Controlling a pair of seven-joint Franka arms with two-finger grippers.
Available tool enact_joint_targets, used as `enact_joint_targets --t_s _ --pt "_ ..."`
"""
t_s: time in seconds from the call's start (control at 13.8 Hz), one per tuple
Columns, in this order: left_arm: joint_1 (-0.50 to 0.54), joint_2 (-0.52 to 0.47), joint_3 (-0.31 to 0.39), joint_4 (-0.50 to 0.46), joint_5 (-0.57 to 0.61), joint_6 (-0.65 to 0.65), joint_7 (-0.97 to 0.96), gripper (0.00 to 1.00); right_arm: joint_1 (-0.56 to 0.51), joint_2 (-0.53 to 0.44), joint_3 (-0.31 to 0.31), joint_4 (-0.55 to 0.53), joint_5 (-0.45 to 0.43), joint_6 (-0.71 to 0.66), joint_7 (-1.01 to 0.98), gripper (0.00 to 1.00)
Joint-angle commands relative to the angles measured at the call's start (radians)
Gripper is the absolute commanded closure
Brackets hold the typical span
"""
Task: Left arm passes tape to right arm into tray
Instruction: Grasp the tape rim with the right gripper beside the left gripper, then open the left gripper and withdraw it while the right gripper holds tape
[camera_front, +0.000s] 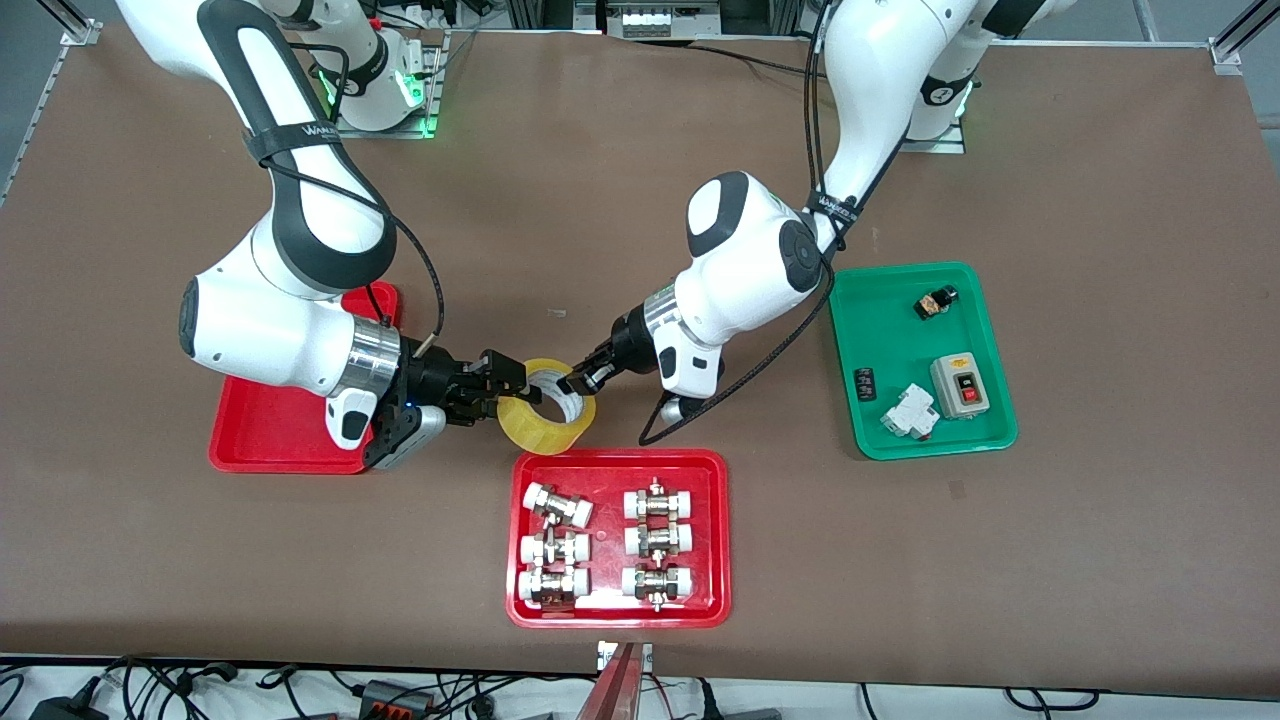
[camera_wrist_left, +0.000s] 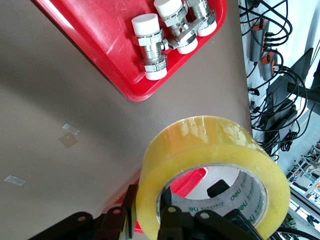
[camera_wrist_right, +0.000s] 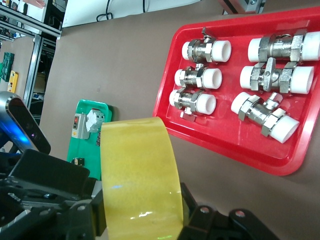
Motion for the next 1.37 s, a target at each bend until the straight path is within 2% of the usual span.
enact_joint_targets --t_s 0.0,0.14,0.22,0.29,0.51,0.65,0.94,1.16,1.3 --pt "-0.012 0.013 0.009 0.033 -0.011 0.005 0.007 0.96 0.004 0.005 -0.003 0.021 0.019 0.002 -0.009 1.0" --pt "-0.012 0.013 0.009 0.033 -0.011 0.005 0.003 0.84 0.004 0.005 -0.003 0.021 0.019 0.002 -0.009 1.0" --pt "-0.01 0.011 0.012 0.033 -0.01 0.005 0.004 0.58 0.004 0.005 -0.003 0.021 0.019 0.002 -0.009 1.0" --pt "-0.01 0.008 0.023 0.03 -0.001 0.005 0.012 0.01 0.004 0.004 -0.003 0.021 0.019 0.002 -0.007 1.0" --pt "0.013 -0.036 0.026 0.027 0.145 -0.007 0.009 0.0 0.004 0.004 -0.003 0.021 0.019 0.002 -0.006 1.0" --pt "0.081 -0.085 0.025 0.014 0.177 -0.065 0.009 0.0 0.004 0.004 -0.003 0.021 0.019 0.002 -0.006 1.0" --pt "0.233 -0.16 0.034 0.011 0.187 -0.332 0.009 0.0 -0.032 -0.006 -0.026 -0.006 0.005 -0.039 0.008 1.0" --pt "0.348 -0.225 0.031 0.028 0.344 -0.629 0.012 0.0 -0.13 -0.012 -0.072 -0.019 -0.114 -0.241 0.005 1.0" --pt "0.394 -0.275 0.031 0.028 0.43 -0.794 0.019 0.0 -0.233 -0.007 -0.072 -0.025 -0.205 -0.36 -0.009 1.0"
